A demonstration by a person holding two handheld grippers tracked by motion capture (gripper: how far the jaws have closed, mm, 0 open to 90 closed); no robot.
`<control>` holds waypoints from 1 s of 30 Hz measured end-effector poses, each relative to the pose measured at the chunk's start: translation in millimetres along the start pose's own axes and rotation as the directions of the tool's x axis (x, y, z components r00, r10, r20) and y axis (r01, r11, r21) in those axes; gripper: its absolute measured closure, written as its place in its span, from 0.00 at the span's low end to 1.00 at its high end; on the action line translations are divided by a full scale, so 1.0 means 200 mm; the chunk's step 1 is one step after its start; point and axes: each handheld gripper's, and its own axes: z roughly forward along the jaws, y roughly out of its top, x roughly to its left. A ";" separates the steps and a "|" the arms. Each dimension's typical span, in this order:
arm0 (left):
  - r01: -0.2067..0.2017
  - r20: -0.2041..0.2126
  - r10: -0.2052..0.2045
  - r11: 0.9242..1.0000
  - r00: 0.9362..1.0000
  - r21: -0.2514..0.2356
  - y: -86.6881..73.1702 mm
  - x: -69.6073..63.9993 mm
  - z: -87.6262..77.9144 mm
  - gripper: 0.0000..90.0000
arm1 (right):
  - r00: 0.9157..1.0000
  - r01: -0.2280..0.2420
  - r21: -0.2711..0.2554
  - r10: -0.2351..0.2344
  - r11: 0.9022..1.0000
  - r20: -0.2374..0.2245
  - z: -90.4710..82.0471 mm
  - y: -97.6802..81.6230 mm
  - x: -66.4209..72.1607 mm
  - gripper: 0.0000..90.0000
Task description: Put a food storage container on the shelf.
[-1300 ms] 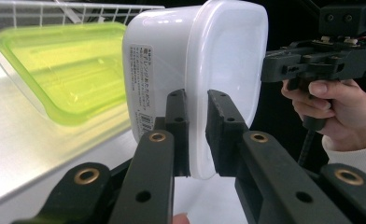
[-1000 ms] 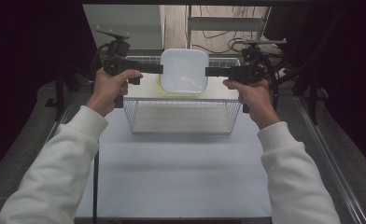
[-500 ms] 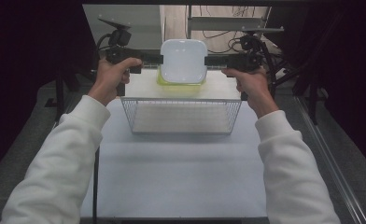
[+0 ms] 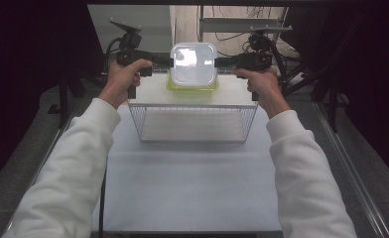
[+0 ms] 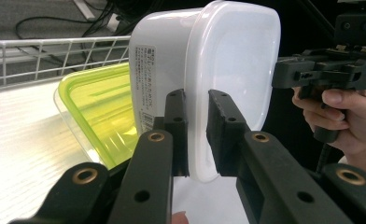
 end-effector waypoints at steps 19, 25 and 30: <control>0.116 0.065 -0.115 0.993 0.991 -0.003 0.04 0.11 0.04 0.87 | 0.995 -0.101 0.025 0.102 0.995 -0.017 0.05 0.05 -0.10 0.87; 0.158 0.084 -0.157 0.987 0.984 -0.008 0.05 0.15 0.06 0.87 | 0.988 -0.152 0.019 0.153 0.988 -0.031 0.07 0.07 -0.13 0.86; 0.208 0.100 -0.204 0.978 0.974 -0.024 0.06 0.18 0.08 0.87 | 0.973 -0.226 0.021 0.226 0.974 -0.044 0.09 0.08 -0.17 0.85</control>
